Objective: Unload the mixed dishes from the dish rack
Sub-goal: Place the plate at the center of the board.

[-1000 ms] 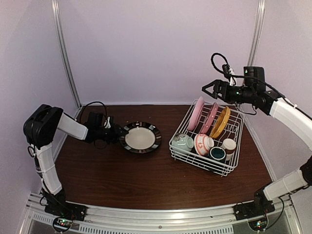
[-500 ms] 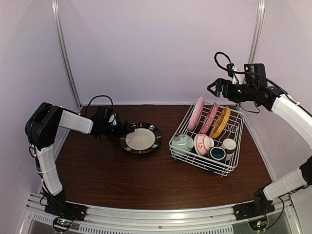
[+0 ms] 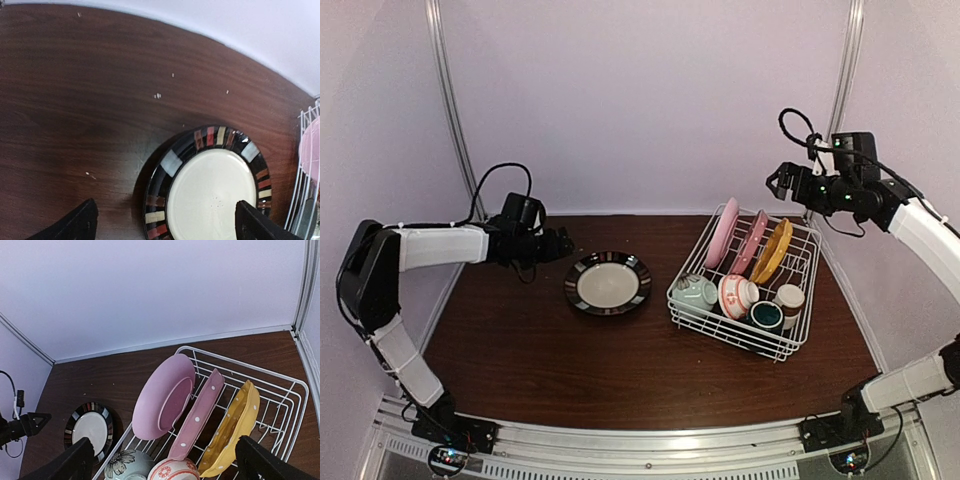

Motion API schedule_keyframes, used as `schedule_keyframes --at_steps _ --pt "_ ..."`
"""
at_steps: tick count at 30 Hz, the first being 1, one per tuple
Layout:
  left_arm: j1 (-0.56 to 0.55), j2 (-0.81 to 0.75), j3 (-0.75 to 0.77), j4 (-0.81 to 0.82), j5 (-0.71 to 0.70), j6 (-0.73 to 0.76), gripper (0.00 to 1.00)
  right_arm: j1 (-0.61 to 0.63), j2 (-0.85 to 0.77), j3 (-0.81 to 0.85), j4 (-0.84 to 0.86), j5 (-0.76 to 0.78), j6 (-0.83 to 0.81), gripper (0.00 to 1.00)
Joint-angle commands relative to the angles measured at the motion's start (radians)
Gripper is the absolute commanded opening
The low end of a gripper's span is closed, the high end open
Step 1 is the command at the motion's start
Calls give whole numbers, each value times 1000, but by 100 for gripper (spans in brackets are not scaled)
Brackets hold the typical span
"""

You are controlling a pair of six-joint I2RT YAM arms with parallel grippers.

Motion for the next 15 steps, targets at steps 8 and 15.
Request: schedule_keyframes --at_steps 8,15 --pt "-6 -278 -39 -24 -237 -27 97 -6 82 55 -255 254 221 97" --pt "-18 -370 -52 -41 -306 -19 98 -7 141 39 -293 272 314 89"
